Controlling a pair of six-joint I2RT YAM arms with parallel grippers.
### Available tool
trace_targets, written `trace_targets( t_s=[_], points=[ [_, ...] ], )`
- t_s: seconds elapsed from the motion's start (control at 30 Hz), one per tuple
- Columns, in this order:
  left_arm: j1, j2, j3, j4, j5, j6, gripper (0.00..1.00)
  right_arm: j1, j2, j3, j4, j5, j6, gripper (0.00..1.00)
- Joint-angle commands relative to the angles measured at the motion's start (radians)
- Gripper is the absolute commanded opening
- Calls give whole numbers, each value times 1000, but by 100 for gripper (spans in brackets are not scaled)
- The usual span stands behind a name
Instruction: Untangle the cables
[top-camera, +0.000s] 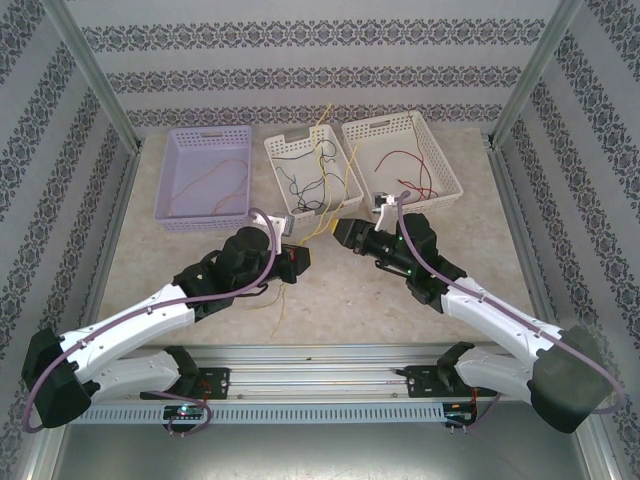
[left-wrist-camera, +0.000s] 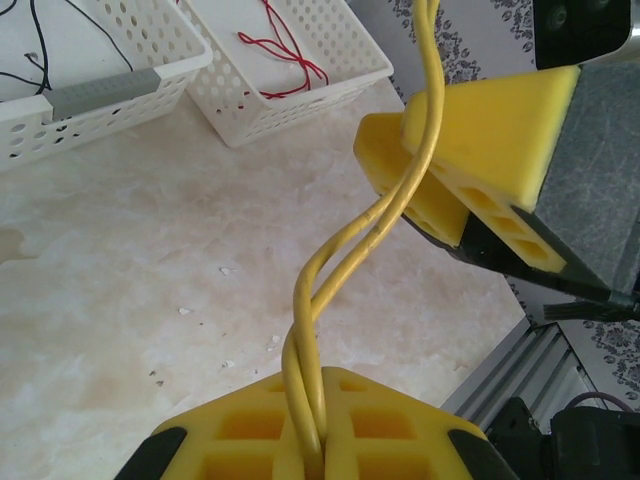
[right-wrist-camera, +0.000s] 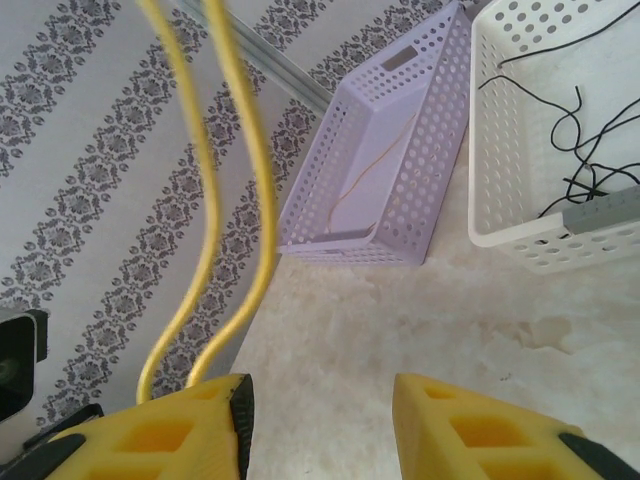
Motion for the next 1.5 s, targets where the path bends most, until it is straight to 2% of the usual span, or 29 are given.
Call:
trace_targets(
  t_s=[0.0,0.93,1.27,1.47],
  points=[
    [-11,-3,-19,64,-1,-16,0,20,18,4,64,16,12,43],
    [-11,-10,-20,61,-39,-7,0,52,-39,-42,103,35,35,44],
    [-11,1,-25,74,-24,-15,0,74,13,-5,135,42,32,44],
    [-11,-3,-28,71,-26,-11,0,80,45,8,153,35,34,39]
  ],
)
